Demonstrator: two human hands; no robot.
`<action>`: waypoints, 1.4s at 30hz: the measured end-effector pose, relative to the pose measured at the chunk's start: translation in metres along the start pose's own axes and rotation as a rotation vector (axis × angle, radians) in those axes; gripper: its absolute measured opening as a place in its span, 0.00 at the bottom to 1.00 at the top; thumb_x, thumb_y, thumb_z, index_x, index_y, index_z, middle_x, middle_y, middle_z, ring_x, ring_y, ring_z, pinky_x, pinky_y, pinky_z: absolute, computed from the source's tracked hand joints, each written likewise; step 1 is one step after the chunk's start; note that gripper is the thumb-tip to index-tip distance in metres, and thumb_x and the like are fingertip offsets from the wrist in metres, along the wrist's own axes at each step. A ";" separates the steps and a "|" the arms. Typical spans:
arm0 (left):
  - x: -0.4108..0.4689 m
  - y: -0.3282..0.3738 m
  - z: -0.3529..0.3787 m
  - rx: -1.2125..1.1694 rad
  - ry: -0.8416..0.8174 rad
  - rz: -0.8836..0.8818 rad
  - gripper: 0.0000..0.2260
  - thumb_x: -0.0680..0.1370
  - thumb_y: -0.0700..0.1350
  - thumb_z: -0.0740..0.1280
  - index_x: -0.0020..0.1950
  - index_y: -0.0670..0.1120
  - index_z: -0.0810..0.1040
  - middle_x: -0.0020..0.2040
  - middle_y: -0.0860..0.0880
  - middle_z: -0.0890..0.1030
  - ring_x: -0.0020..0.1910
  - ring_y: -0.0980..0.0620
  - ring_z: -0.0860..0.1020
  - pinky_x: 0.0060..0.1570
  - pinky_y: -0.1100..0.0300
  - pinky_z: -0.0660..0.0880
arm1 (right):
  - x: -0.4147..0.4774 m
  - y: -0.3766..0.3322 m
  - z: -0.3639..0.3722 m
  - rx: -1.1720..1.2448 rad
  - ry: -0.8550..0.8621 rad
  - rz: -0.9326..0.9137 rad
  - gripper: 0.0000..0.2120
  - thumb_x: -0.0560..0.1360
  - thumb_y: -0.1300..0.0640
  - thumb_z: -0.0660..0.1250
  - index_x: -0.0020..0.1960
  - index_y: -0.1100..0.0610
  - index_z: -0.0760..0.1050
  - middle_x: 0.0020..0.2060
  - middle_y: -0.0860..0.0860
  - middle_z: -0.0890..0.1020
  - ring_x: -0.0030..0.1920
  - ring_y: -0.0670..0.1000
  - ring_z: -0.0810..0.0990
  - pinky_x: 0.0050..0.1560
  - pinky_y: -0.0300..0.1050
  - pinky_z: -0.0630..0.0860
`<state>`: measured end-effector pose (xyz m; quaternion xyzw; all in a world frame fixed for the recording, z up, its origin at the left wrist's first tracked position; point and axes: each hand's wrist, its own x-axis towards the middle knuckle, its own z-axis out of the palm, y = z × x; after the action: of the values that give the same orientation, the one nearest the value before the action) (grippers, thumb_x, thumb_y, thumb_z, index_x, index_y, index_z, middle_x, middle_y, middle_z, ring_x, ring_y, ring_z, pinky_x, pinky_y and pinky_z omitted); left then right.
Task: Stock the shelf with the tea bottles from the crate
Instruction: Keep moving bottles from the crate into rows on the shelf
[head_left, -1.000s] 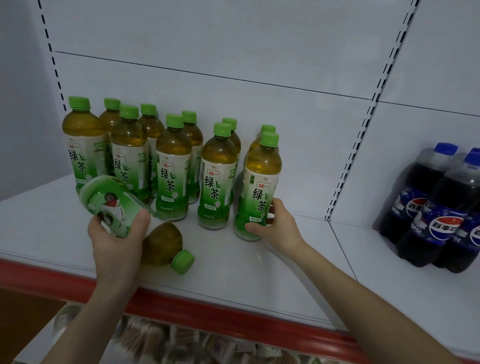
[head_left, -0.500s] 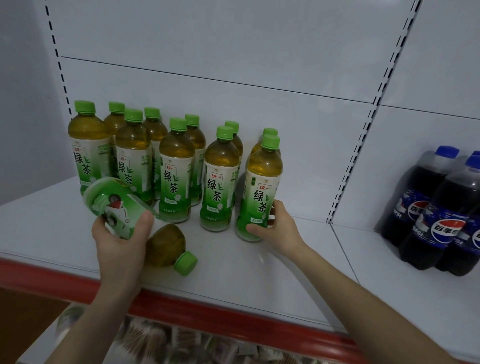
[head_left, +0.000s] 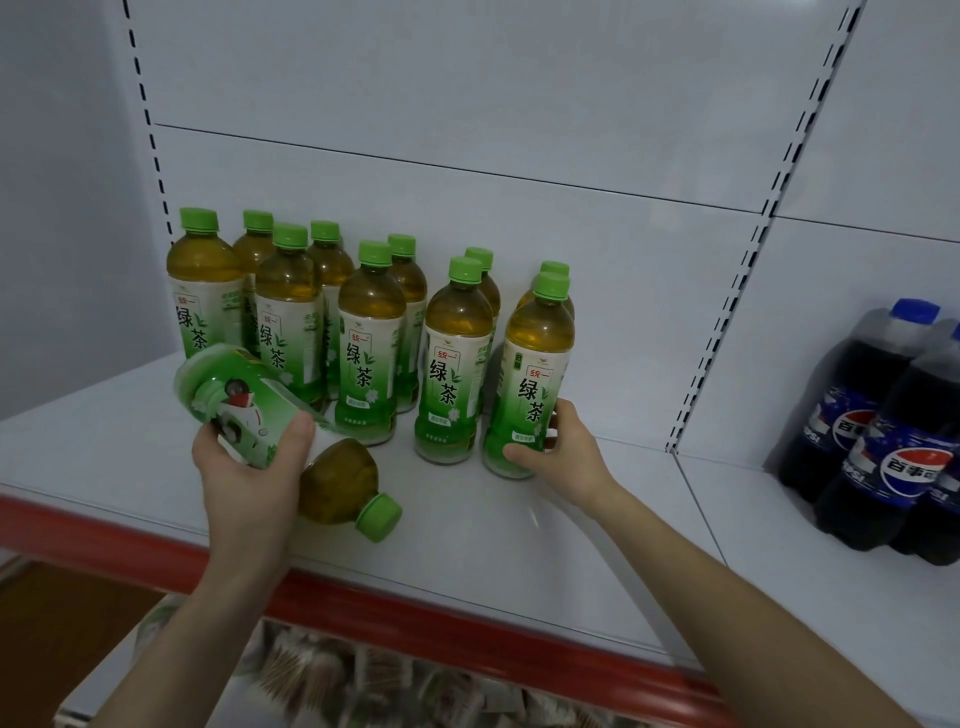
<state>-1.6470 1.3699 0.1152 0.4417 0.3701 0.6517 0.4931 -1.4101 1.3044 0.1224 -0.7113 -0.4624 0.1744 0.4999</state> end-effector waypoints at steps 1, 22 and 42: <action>0.000 0.000 -0.001 0.002 0.001 0.000 0.32 0.74 0.44 0.69 0.73 0.43 0.57 0.60 0.47 0.73 0.59 0.46 0.75 0.61 0.43 0.72 | 0.000 0.001 0.000 -0.005 0.001 -0.003 0.30 0.68 0.61 0.73 0.66 0.57 0.63 0.53 0.46 0.72 0.51 0.46 0.73 0.43 0.34 0.71; -0.007 -0.001 0.004 0.003 0.027 -0.012 0.32 0.73 0.44 0.70 0.72 0.45 0.58 0.60 0.47 0.74 0.59 0.46 0.75 0.61 0.42 0.72 | -0.001 -0.005 -0.008 -0.067 -0.054 0.051 0.32 0.68 0.59 0.73 0.68 0.58 0.62 0.61 0.52 0.74 0.53 0.47 0.72 0.51 0.39 0.72; -0.048 0.034 0.026 -0.103 -0.063 0.023 0.32 0.67 0.56 0.69 0.69 0.51 0.63 0.59 0.45 0.78 0.55 0.49 0.79 0.52 0.51 0.79 | -0.056 -0.078 0.011 0.405 -0.372 -0.110 0.25 0.63 0.52 0.72 0.59 0.56 0.76 0.44 0.52 0.84 0.43 0.52 0.84 0.45 0.45 0.82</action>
<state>-1.6268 1.3168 0.1449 0.4402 0.3155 0.6613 0.5189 -1.4841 1.2698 0.1732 -0.5267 -0.5398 0.3634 0.5470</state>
